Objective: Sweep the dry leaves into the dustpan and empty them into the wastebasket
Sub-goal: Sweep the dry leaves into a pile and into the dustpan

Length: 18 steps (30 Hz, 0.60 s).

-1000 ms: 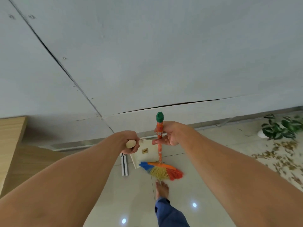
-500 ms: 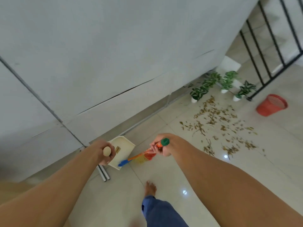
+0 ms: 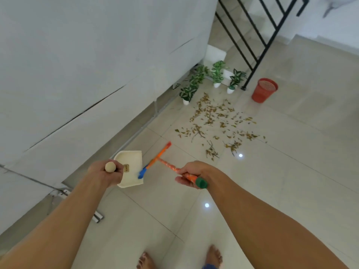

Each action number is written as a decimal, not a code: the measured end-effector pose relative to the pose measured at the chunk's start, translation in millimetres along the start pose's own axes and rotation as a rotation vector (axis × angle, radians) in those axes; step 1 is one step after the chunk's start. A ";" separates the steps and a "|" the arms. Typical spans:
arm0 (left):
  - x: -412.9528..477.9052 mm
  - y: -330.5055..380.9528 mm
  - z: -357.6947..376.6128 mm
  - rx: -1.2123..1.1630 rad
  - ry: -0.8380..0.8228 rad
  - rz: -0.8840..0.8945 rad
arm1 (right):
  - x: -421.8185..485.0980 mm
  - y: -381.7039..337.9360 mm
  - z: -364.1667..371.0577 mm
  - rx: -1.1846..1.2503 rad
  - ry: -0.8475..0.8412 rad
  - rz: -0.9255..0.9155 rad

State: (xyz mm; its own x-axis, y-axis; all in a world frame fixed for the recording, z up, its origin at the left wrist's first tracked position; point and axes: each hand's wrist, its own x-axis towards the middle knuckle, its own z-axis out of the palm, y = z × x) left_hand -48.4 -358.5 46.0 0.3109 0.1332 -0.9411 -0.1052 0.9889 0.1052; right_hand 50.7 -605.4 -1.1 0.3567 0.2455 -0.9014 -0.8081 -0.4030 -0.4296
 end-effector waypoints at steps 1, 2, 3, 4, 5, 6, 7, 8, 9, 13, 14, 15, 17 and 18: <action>3.7 -11.5 3.7 0.021 -0.006 -0.011 | -4.0 6.0 -14.7 0.029 -0.009 0.015; 6.6 -23.3 7.3 0.053 -0.010 -0.022 | -5.8 11.7 -30.9 0.039 -0.025 0.040; 8.5 -35.7 11.1 0.094 -0.011 -0.031 | -5.8 16.8 -47.8 0.042 -0.036 0.069; 9.8 -48.8 15.2 0.137 -0.009 -0.034 | -5.2 20.6 -66.4 0.031 -0.032 0.087; 8.5 -62.9 19.7 0.173 -0.015 -0.030 | -4.7 23.0 -85.5 0.014 -0.024 0.088; 7.0 -77.5 24.2 0.197 -0.023 -0.021 | -5.9 24.4 -104.7 -0.006 -0.012 0.077; 6.8 -91.9 28.2 0.205 -0.024 -0.010 | -7.3 25.6 -123.8 -0.025 -0.001 0.071; 6.3 -107.5 32.9 0.202 -0.030 0.003 | -9.7 26.3 -143.7 -0.035 0.006 0.060; 5.4 -123.1 38.6 0.181 -0.042 0.009 | -10.9 26.6 -162.9 -0.042 0.007 0.045; 8.0 -183.3 61.7 -0.006 -0.094 0.049 | -7.5 20.5 -225.1 -0.082 0.025 -0.005; 7.4 -195.5 68.1 -0.023 -0.105 0.059 | -5.0 17.4 -235.8 -0.093 0.027 -0.010; 7.7 -205.3 73.8 -0.025 -0.112 0.067 | -1.7 13.5 -245.6 -0.101 0.024 -0.008; 14.9 -220.4 84.5 -0.065 -0.084 0.067 | 5.0 3.1 -261.0 -0.120 0.010 0.002; 22.5 -226.9 87.2 -0.075 -0.082 0.065 | 9.7 -3.5 -267.6 -0.126 0.002 0.006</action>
State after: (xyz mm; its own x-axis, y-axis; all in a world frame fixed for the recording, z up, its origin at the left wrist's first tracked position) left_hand 64.8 -574.1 28.9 0.3773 0.2049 -0.9031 -0.1972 0.9706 0.1378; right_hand 182.4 -837.5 -23.0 0.3534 0.2412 -0.9038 -0.7446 -0.5124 -0.4279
